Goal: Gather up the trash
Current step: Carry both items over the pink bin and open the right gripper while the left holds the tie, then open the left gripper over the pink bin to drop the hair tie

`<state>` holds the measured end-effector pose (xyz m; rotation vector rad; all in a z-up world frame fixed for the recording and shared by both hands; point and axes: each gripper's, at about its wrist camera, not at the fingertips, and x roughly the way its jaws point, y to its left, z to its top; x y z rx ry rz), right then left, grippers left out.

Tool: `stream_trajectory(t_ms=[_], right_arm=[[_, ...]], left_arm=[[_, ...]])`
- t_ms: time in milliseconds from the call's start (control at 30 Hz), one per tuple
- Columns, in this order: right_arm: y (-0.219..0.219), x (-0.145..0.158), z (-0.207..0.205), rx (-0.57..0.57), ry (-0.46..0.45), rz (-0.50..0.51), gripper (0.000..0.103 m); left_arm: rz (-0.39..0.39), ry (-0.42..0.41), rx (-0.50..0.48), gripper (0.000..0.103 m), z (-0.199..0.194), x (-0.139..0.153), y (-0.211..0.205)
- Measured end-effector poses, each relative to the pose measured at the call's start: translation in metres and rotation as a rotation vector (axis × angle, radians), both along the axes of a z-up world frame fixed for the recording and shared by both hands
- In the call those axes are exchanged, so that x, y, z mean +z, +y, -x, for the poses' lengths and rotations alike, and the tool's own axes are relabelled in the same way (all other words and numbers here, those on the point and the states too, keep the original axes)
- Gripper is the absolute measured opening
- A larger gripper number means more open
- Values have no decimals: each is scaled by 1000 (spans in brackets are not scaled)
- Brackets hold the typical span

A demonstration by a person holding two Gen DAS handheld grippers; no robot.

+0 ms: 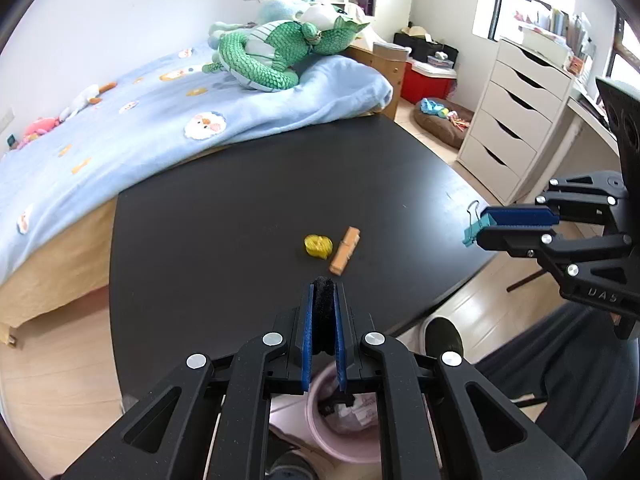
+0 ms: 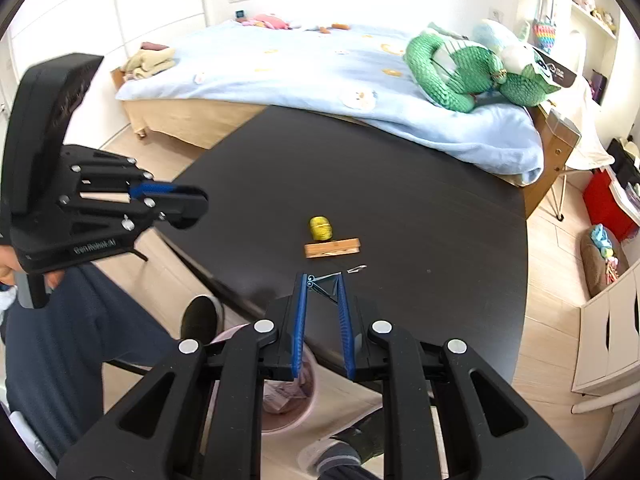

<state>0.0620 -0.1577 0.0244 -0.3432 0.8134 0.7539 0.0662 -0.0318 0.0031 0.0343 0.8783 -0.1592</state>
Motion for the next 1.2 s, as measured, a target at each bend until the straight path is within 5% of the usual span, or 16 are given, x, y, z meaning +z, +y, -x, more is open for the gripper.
stream_trajectory(t_ms=[467, 867, 933, 1000, 1100, 1200], right_arm=[[13, -32, 57, 75, 104, -28, 15], [21, -46, 61, 94, 152, -40, 16], [21, -48, 60, 83, 143, -27, 36], [18, -48, 58, 74, 142, -43, 73], [15, -48, 56, 49, 130, -41, 85], [11, -49, 53, 26, 124, -31, 87]], left_arm=[[71, 0, 20, 9, 70, -21, 10], [103, 11, 26, 9, 78, -29, 13], [103, 13, 22, 9, 77, -29, 12], [102, 16, 18, 9, 75, -30, 11], [102, 20, 15, 9, 75, -32, 10], [104, 24, 7, 9, 75, -33, 8]])
